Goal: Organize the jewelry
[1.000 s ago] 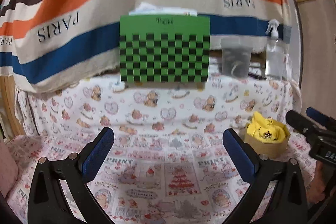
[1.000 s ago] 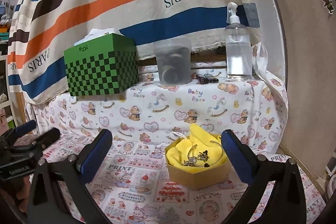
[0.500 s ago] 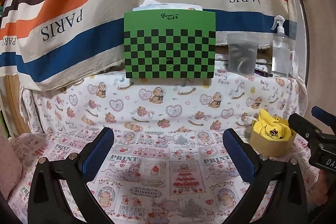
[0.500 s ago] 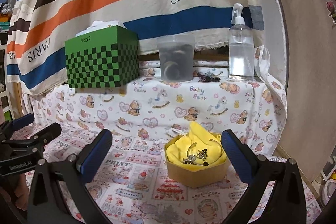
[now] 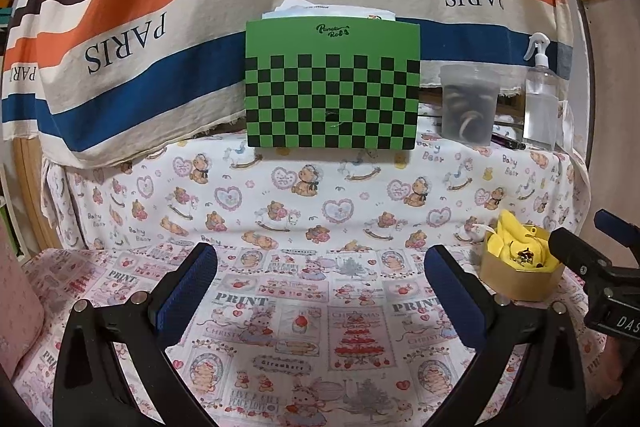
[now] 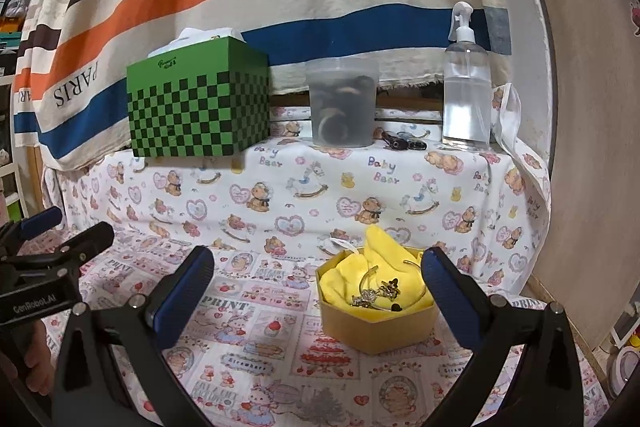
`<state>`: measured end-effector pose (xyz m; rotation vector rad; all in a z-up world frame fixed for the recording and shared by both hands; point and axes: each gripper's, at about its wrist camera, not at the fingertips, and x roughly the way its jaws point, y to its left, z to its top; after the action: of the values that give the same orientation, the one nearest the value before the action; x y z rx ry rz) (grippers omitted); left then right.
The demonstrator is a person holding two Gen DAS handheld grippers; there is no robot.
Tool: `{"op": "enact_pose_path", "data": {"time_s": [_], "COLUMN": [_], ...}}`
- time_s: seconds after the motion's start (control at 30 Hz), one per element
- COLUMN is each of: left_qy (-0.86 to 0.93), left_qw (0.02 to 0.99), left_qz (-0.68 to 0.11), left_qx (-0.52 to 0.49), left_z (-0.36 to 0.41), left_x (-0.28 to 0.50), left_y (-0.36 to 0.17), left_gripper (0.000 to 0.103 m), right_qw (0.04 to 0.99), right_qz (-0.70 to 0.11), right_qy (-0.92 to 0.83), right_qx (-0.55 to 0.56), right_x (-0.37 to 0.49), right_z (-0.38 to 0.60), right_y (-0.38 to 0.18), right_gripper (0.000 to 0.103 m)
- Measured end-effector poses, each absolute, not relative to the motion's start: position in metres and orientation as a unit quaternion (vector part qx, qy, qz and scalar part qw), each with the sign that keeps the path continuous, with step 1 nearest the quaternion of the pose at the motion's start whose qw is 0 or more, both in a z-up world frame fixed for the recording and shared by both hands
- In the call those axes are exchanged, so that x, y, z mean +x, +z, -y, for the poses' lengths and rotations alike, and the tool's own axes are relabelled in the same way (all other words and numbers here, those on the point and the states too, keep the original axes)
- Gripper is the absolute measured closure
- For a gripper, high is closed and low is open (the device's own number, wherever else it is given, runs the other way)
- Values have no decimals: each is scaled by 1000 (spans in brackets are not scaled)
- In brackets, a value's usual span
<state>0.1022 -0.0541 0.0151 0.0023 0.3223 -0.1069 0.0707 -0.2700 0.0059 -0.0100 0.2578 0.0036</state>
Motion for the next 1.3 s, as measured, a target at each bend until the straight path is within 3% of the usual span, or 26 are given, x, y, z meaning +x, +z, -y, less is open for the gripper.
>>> {"op": "enact_pose_path", "data": {"time_s": [1.3], "left_qy": [-55], "left_qw": [985], "left_qz": [-160], "left_qx": [5], "left_z": [57], "left_x": [100], "left_y": [15], "left_gripper": [0], "right_qw": [991], "right_qz": [-131], "right_qy": [1], "right_qx": [-3], "right_x": [72], "right_z": [270], "right_y": [6], "right_gripper": [0]}}
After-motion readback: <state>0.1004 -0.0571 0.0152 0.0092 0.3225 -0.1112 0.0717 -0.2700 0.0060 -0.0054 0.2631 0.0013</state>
